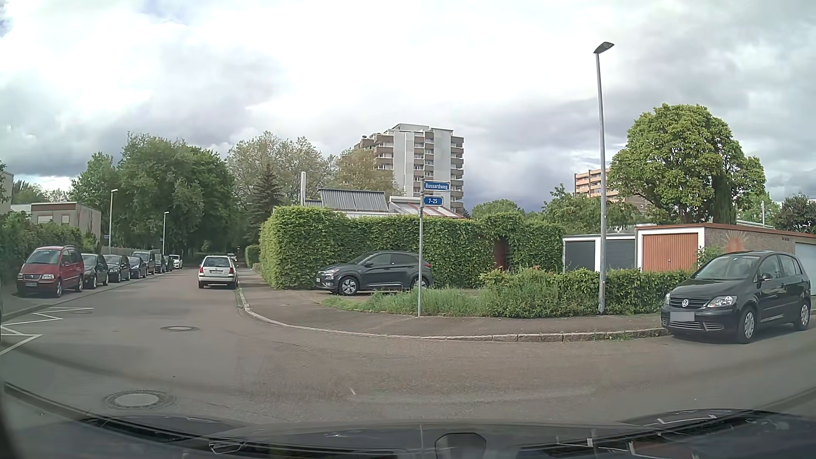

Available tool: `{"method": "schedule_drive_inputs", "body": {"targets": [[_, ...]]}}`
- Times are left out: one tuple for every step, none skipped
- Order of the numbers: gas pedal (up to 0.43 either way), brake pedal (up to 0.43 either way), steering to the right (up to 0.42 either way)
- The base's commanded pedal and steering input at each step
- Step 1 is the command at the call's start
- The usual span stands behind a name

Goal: Follow the waypoints while adhering to traffic rules and regulations

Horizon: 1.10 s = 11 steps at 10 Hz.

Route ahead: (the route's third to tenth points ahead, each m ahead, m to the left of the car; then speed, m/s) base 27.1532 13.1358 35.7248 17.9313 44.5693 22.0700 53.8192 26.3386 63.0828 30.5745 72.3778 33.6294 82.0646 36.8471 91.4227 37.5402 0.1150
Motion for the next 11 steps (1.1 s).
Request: {"method": "schedule_drive_inputs", "body": {"targets": [[0.130,0.000,0.238],[0.138,0.000,0.193],[0.138,0.000,0.140],[0.138,0.000,0.085],[0.138,0.000,0.023],[0.138,0.000,-0.032],[0.138,0.000,-0.103],[0.138,0.000,-0.164],[0.150,0.000,-0.203],[0.169,0.000,-0.248],[0.177,0.000,-0.286]]}}
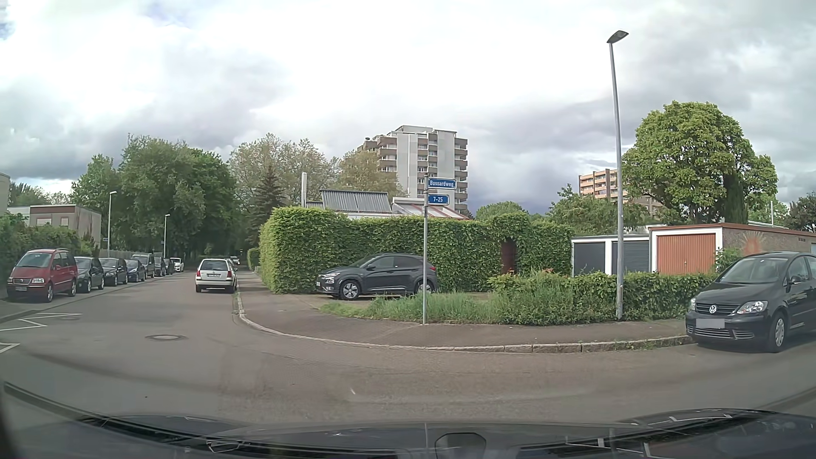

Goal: Follow the waypoints while adhering to traffic rules and regulations

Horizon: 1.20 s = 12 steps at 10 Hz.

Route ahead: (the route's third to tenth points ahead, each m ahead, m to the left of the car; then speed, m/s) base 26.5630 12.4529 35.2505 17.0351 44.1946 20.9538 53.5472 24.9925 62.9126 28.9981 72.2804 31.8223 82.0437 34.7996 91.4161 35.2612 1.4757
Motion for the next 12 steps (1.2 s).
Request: {"method": "schedule_drive_inputs", "body": {"targets": [[0.177,0.000,-0.306],[0.177,0.000,-0.327],[0.177,0.000,-0.332],[0.177,0.000,-0.343],[0.177,0.000,-0.351],[0.177,0.000,-0.356],[0.177,0.000,-0.360],[0.169,0.000,-0.364],[0.169,0.000,-0.365],[0.150,0.000,-0.365],[0.138,0.000,-0.365],[0.138,0.000,-0.366]]}}
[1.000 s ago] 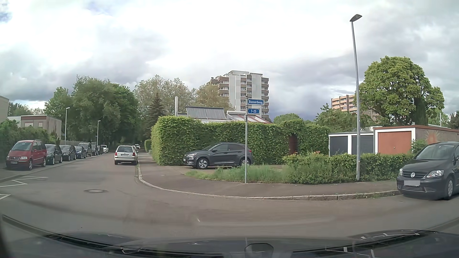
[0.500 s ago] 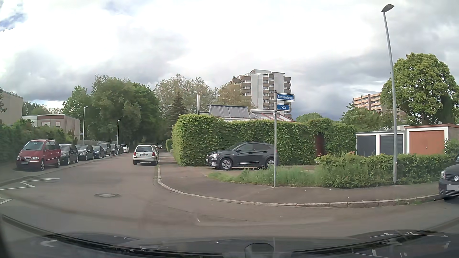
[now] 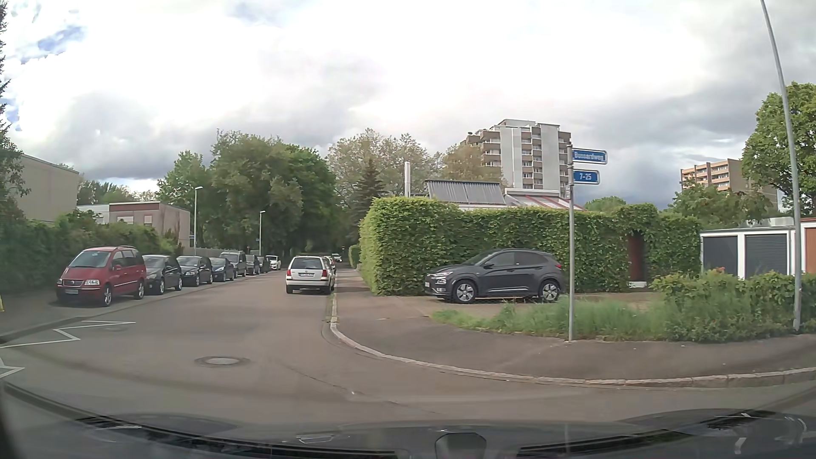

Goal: Follow the waypoints while adhering to traffic rules and regulations

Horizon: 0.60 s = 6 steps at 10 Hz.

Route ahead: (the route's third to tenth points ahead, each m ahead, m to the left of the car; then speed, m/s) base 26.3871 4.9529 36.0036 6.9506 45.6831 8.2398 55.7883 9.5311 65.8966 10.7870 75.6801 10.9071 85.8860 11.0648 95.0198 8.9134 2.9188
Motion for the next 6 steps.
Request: {"method": "schedule_drive_inputs", "body": {"targets": [[0.130,0.000,-0.367],[0.130,0.000,-0.367],[0.130,0.000,-0.367],[0.130,0.000,-0.367],[0.130,0.000,-0.366],[0.118,0.000,-0.365]]}}
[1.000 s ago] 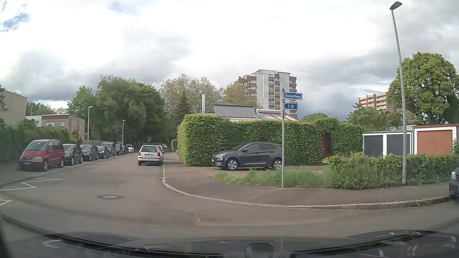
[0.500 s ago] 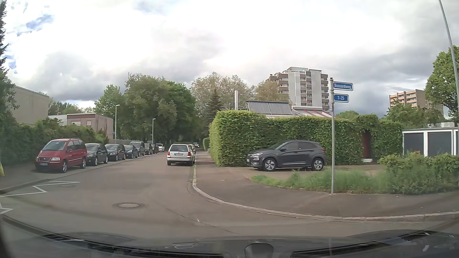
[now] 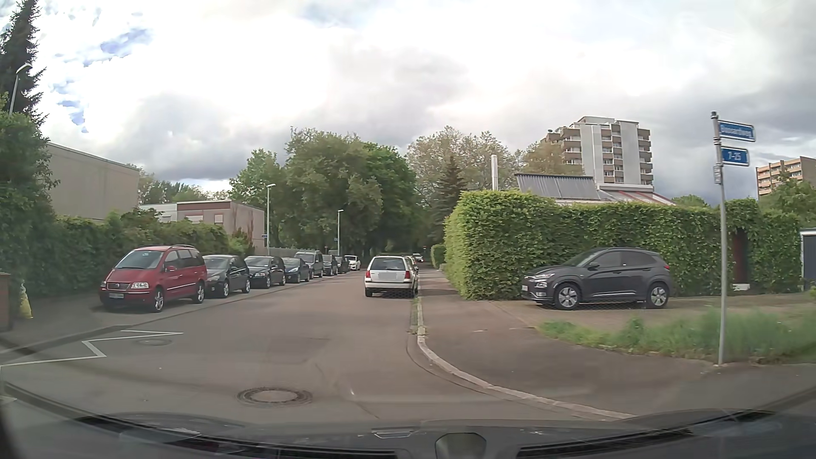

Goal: Follow the waypoints while adhering to traffic rules and regulations

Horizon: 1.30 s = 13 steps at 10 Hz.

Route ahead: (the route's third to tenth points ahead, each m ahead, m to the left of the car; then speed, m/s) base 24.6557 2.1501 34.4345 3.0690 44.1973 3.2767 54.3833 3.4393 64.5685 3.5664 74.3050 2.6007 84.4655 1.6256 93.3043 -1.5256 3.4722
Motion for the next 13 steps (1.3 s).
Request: {"method": "schedule_drive_inputs", "body": {"targets": [[0.118,0.000,-0.355],[0.118,0.000,-0.330],[0.110,0.000,-0.304],[0.110,0.000,-0.267],[0.098,0.000,-0.239],[0.098,0.000,-0.216],[0.098,0.000,-0.193],[0.087,0.000,-0.164],[0.079,0.000,-0.136],[0.079,0.000,-0.114],[0.067,0.000,-0.096],[0.067,0.000,-0.081],[0.067,0.000,-0.064]]}}
